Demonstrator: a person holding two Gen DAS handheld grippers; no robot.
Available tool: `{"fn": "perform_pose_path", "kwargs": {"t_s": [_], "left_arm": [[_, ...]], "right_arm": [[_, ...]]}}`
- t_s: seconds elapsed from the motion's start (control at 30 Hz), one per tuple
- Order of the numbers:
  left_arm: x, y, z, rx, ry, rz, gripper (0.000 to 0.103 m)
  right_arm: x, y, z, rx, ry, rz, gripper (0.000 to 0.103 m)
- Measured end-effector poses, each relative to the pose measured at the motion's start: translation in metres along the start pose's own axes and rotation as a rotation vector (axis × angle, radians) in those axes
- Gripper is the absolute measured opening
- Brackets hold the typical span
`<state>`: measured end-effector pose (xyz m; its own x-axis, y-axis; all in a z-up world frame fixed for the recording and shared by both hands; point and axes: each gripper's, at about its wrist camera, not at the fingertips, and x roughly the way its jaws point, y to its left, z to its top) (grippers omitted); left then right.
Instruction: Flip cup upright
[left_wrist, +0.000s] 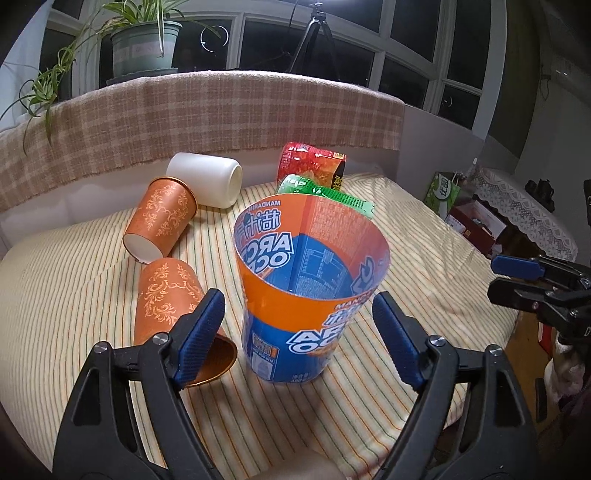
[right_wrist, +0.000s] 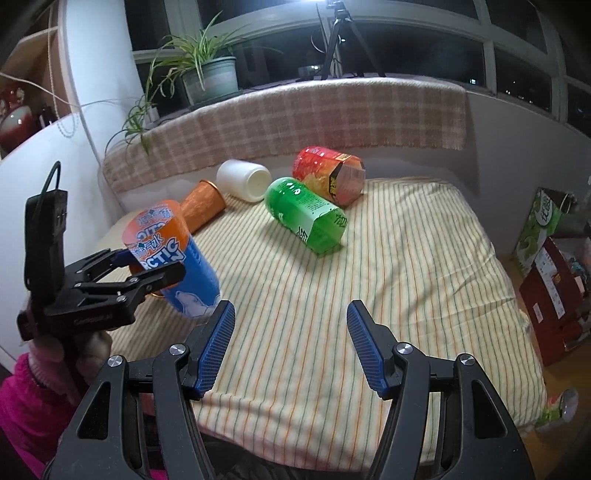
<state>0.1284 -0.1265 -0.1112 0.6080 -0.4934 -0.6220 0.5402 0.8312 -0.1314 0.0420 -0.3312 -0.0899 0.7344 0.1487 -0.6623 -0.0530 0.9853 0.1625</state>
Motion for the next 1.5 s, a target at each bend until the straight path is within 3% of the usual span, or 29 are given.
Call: {"fn": "perform_pose_path", "kwargs": {"t_s": [0.27,0.47,0.63,0.8,1.0,1.27,1.5], "left_arm": [[-0.025,0.006,-0.005,0.008,-0.017,0.055,0.086],[-0.065,0.016,-0.008,-0.004,-0.082,0.145,0.086],[-0.109,0.02,-0.011,-0.041,-0.179,0.265,0.098],[-0.15,0.018,-0.014,-0.063,-0.292,0.357,0.102],[-0.174,0.018,-0.013,-0.085,-0.365,0.438,0.103],[-0.188,0.012,-0.02,-0.103,-0.407,0.476,0.103],[-0.183,0.006,-0.024,-0.097,-0.386,0.478,0.103]], "right_arm": [[-0.005,0.003,0.002,0.022,-0.042,-0.041,0.063],[-0.01,0.01,0.007,0.02,-0.079,-0.088,0.063],[-0.021,0.025,0.011,-0.013,-0.14,-0.131,0.072],[-0.033,0.043,0.015,-0.052,-0.21,-0.16,0.078],[-0.045,0.057,0.018,-0.072,-0.289,-0.19,0.082],[-0.057,0.062,0.016,-0.058,-0.379,-0.241,0.089],[-0.063,0.064,0.011,-0.056,-0.426,-0.268,0.099]]}}
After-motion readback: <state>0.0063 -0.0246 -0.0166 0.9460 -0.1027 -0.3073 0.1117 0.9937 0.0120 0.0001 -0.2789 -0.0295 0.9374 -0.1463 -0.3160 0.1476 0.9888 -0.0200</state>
